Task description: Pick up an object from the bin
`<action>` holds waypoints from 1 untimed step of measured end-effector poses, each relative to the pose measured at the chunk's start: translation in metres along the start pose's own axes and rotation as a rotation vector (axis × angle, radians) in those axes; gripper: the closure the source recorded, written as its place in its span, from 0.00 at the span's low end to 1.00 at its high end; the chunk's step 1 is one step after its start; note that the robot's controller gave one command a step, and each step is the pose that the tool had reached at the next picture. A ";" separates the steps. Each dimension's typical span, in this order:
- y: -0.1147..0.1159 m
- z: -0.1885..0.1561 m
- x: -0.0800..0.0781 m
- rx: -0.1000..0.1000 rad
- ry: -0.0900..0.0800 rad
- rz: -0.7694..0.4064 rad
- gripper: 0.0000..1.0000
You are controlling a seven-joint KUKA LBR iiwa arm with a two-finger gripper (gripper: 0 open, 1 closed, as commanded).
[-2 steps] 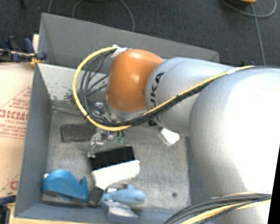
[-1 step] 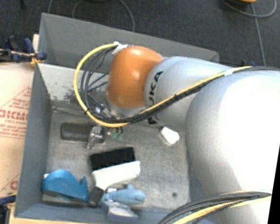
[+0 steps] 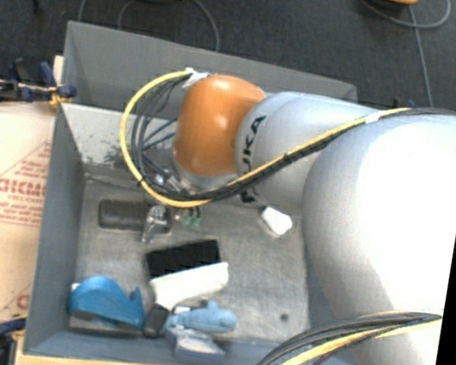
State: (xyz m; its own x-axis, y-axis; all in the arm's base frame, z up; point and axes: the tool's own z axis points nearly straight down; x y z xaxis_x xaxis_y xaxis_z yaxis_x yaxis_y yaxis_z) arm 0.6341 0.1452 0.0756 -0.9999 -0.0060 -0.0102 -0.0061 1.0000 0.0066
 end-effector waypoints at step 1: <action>0.000 -0.005 0.002 0.002 0.005 0.000 1.00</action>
Offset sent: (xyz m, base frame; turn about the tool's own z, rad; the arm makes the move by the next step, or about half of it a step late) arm 0.0000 0.0001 0.0504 0.0000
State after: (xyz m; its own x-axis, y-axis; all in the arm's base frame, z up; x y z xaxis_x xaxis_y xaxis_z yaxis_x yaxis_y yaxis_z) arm 0.6324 0.1447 0.0806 -1.0000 -0.0060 -0.0052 -0.0060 1.0000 0.0048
